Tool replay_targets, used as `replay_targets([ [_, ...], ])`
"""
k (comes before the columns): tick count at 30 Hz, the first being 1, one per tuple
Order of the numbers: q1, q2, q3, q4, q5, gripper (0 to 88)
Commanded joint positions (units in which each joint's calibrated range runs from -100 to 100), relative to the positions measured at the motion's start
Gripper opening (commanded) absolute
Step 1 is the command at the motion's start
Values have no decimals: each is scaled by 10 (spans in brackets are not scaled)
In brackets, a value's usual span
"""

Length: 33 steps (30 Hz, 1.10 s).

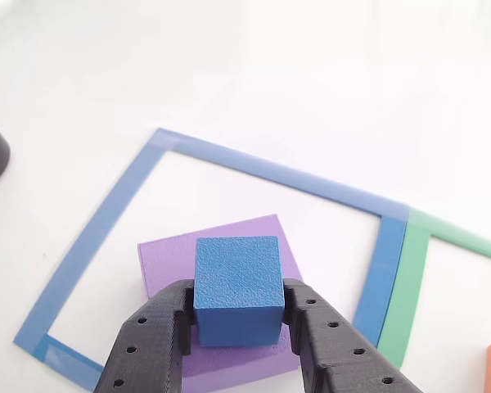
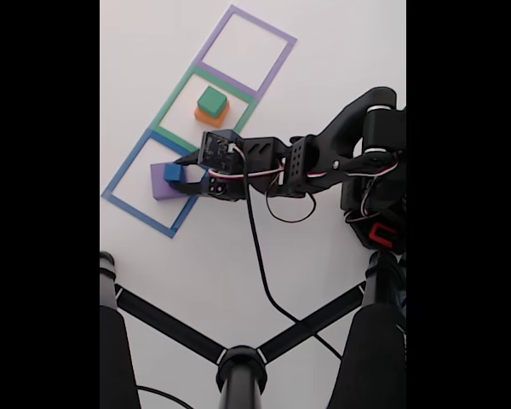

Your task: Tower of hanoi

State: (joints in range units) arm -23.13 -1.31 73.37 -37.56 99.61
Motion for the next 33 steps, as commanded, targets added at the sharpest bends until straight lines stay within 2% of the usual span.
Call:
replay_targets([
  [1, 3, 14, -36, -29, 4, 102],
  [4, 4, 28, -44, -38, 4, 119],
  [9, 8, 39, -45, -51, 4, 240],
  [11, 8, 39, -44, -57, 4, 263],
  [16, 14, 7, -42, -51, 4, 284],
  [19, 20, -48, -35, -10, 4, 286],
  [23, 31, -162, -35, 119, 4, 267],
  [28, 48, -348, -69, 393, 4, 168],
  [33, 75, -458, -188, 692, 4, 63],
])
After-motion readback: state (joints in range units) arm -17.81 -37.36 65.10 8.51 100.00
